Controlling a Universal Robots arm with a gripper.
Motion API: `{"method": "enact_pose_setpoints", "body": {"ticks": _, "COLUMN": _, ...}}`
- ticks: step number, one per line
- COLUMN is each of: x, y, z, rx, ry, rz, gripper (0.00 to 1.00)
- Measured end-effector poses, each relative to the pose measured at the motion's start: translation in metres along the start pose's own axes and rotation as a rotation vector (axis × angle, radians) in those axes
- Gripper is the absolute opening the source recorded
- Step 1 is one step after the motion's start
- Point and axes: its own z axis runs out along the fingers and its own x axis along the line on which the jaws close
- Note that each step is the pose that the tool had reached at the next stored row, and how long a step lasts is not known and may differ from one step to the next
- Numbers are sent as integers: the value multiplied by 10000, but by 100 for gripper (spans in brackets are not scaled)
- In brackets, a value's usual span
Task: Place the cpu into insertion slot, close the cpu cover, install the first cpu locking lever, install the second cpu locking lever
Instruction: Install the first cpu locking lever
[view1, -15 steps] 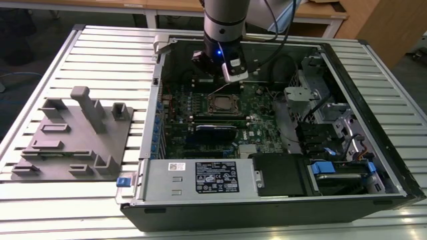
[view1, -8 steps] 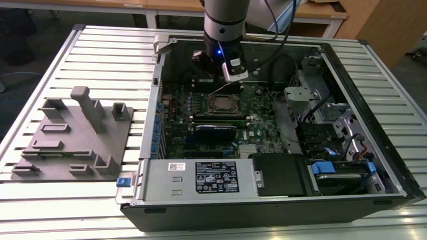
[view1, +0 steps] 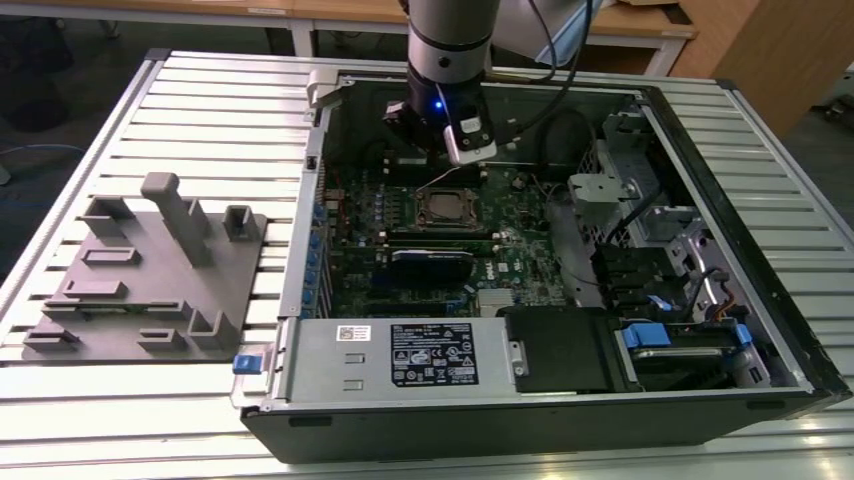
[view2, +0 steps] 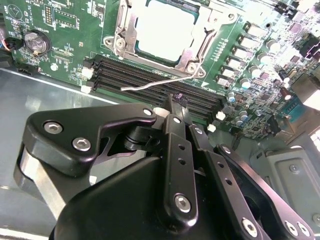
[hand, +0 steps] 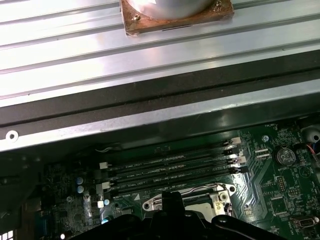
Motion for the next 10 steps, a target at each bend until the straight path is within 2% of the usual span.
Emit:
{"method": "enact_pose_setpoints", "body": {"ticks": 5, "x": -1, "y": -8, "z": 30, "rx": -3, "ry": -13, "rz": 5, "gripper": 11}}
{"method": "enact_pose_setpoints", "body": {"ticks": 6, "x": 0, "y": -8, "z": 34, "rx": -7, "ry": -30, "rz": 71, "gripper": 11}}
{"method": "enact_pose_setpoints", "body": {"ticks": 9, "x": -1, "y": -10, "z": 42, "rx": -14, "ry": -129, "rz": 485, "gripper": 11}}
{"method": "enact_pose_setpoints", "body": {"ticks": 10, "x": -1, "y": -10, "z": 42, "rx": -15, "ry": -131, "rz": 493, "gripper": 11}}
